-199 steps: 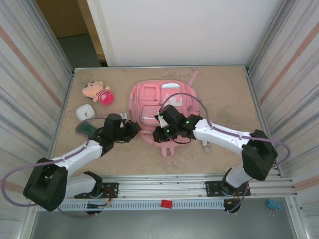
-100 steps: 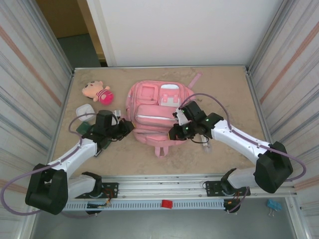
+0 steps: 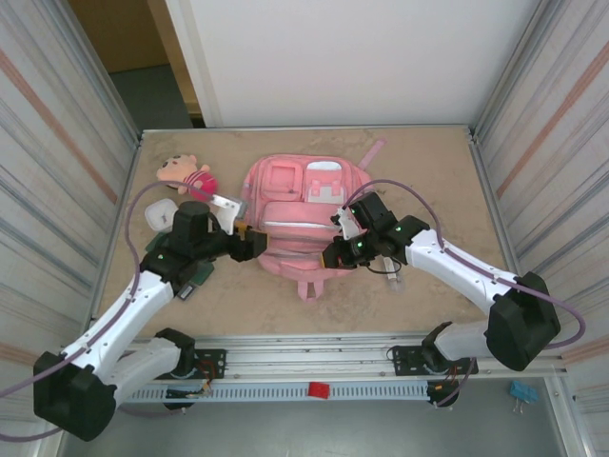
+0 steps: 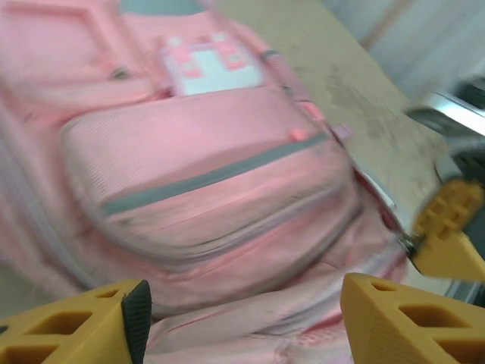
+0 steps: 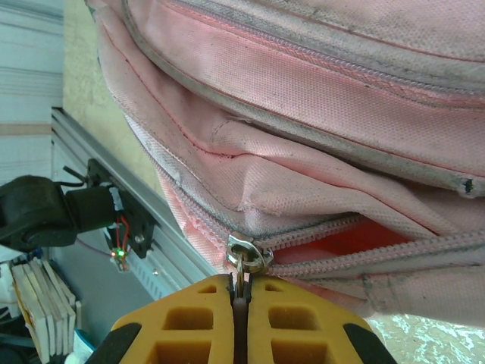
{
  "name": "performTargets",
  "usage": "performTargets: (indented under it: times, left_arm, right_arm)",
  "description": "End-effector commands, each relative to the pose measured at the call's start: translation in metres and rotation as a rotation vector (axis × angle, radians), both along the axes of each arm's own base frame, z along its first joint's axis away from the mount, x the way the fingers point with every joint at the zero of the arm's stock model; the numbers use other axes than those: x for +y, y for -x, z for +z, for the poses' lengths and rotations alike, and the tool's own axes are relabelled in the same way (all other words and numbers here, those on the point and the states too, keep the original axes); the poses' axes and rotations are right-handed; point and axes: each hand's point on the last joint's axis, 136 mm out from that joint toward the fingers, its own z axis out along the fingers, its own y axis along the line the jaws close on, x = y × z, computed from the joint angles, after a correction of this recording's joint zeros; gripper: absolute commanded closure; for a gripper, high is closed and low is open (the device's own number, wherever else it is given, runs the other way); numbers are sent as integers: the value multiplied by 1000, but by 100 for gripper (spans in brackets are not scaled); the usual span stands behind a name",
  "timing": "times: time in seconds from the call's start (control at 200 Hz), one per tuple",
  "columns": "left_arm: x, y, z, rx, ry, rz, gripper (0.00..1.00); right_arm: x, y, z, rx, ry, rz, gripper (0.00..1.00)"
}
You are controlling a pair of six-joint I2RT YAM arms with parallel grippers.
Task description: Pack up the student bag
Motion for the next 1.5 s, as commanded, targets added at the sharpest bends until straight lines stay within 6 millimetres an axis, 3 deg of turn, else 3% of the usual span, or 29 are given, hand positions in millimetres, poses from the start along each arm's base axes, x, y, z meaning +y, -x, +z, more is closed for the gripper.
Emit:
performTargets:
  times: [0.0, 0.135, 0.256, 0.401, 0.481, 0.631, 0.701, 0.767, 0.847, 1.042, 1.112, 1.258, 1.313, 1.428, 1.493]
  left_arm:
    - [-27, 24, 4, -229, -175, -316, 34]
    - [-61, 34, -12, -313, -321, -526, 33]
    - [-85, 24, -26, -317, -370, -602, 34]
    - [-102, 16, -37, -323, -388, -667, 44]
    - [-103, 15, -46, -332, -414, -694, 49]
    - [-96, 21, -58, -358, -466, -746, 69]
    - [-91, 25, -59, -374, -484, -763, 85]
    - [-85, 27, -59, -391, -490, -762, 93]
    - [-77, 31, -53, -407, -465, -752, 95]
    - [-55, 40, -41, -451, -405, -721, 93]
    - [-49, 42, -40, -464, -403, -706, 93]
    - [-42, 43, -39, -455, -379, -675, 89]
    - [-43, 43, -35, -447, -359, -665, 79]
    - [-57, 44, -17, -438, -304, -640, 44]
    - [-68, 43, -10, -439, -303, -627, 32]
  right_arm:
    - [13, 1, 31, -48, -97, 45, 100]
    - [16, 4, 32, -54, -96, 55, 100]
    - [16, 5, 34, -61, -97, 58, 100]
    - [15, 4, 36, -76, -96, 51, 100]
    - [13, 3, 39, -84, -102, 47, 100]
    - [10, 2, 41, -81, -118, 45, 100]
    - [5, 0, 40, -77, -120, 32, 100]
    - [-6, -6, 36, -68, -106, -3, 100]
    - [-26, -15, 28, -50, -69, -71, 100]
    - [-72, -35, 7, -8, -27, -194, 100]
    - [-71, -38, 13, -16, -37, -192, 100]
    - [-50, -35, 26, -42, -87, -135, 100]
    - [-41, -32, 31, -53, -102, -107, 100]
    - [-23, -25, 43, -84, -120, -46, 100]
    - [-16, -23, 49, -99, -131, -24, 100]
